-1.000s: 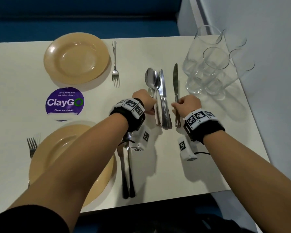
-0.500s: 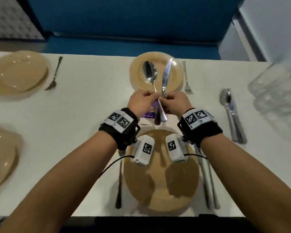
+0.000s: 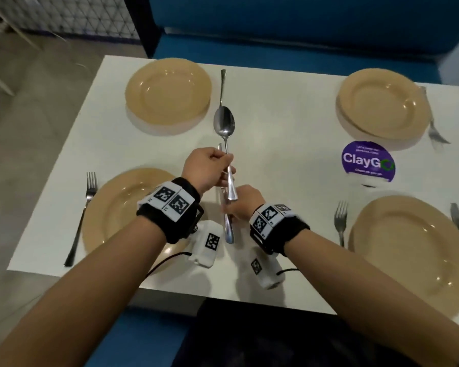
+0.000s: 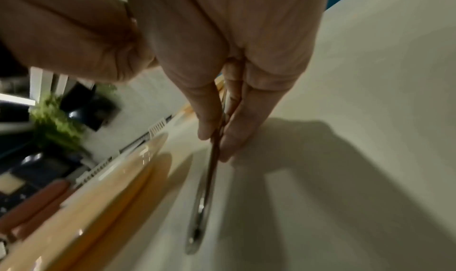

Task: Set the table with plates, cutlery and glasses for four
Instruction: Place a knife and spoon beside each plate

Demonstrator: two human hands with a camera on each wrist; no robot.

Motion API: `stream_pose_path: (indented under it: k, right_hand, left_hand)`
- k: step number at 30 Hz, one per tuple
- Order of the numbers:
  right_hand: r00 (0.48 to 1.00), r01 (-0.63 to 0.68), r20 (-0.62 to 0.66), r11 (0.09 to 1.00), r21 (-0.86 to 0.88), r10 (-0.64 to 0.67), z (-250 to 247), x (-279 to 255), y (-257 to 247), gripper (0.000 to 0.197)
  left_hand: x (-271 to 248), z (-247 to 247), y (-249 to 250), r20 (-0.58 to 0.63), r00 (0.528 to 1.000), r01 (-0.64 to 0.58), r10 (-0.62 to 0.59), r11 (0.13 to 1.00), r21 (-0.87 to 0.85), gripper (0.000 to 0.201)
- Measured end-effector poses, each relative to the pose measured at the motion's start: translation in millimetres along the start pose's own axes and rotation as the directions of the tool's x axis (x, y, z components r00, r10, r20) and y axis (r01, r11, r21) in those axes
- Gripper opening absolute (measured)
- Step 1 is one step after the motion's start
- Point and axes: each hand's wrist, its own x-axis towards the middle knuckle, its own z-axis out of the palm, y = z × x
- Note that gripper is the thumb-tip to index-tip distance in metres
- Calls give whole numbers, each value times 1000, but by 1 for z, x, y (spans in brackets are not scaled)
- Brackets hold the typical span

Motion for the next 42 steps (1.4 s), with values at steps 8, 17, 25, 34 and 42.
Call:
stream_pose_path:
  k: [8, 17, 25, 34, 42]
  right_hand:
    - [988, -41, -154, 996, -79, 29, 12, -7, -1, 31]
    - [966, 20, -225, 835, 550, 125, -27, -4, -1, 34]
    - [941, -49, -255, 838, 543, 221, -36, -8, 28, 16]
    - [951, -138, -196, 898, 418, 237, -5, -19, 40, 17]
    - [973, -157, -191, 978, -140, 129, 24, -27, 18, 47]
  left_hand:
    - [1, -11, -24, 46, 998, 36, -37, 999, 37, 13]
    - [-9, 15, -36, 103, 993, 34, -48, 990, 134, 10]
    - [-4, 18, -46, -73, 996, 12, 56, 704, 710, 31]
    - [-11, 18, -64, -16, 998, 51, -64, 580, 813, 14]
    - [-29, 2, -73, 76, 994, -29, -79, 476, 879, 23]
